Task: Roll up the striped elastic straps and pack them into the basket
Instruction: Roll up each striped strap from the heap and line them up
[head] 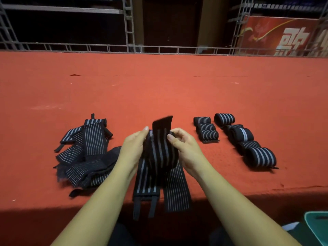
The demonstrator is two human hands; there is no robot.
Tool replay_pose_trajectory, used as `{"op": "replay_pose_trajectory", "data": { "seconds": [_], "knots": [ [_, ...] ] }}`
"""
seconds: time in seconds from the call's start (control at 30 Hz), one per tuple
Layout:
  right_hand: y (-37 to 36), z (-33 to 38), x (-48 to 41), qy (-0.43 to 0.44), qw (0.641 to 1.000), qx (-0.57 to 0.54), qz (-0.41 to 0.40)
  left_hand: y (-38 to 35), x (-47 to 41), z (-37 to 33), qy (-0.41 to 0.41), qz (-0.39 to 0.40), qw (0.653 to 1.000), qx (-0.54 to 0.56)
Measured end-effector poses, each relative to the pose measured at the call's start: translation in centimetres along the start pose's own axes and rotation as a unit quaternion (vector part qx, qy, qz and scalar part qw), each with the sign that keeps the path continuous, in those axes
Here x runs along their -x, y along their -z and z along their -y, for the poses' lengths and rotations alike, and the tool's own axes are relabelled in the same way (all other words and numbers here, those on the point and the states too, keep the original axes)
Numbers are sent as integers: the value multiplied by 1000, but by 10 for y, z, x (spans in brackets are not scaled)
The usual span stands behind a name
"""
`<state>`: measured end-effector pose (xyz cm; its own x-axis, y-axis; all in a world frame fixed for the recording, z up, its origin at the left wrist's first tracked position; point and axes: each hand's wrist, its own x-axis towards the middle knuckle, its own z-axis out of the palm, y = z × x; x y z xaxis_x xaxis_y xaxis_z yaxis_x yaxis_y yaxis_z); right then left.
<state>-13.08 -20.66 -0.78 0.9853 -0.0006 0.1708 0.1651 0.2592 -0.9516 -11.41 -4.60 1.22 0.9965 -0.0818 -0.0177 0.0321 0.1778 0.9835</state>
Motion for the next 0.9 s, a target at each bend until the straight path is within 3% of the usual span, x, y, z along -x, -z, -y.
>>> {"op": "replay_pose_trajectory", "data": {
  "seconds": [0.3,0.4,0.63,0.9],
  "knots": [
    [13,13,11,-1,999,-41,36,-3,2,-12,-57,80,995,22],
    [13,19,13,-7,998,-57,18,-7,6,-15,-58,63,995,50],
    [10,41,1,54,994,-17,-89,-11,7,-15,-74,44,992,96],
    [-12,52,-4,61,987,100,-107,-21,5,-25,-67,77,982,160]
  ]
}}
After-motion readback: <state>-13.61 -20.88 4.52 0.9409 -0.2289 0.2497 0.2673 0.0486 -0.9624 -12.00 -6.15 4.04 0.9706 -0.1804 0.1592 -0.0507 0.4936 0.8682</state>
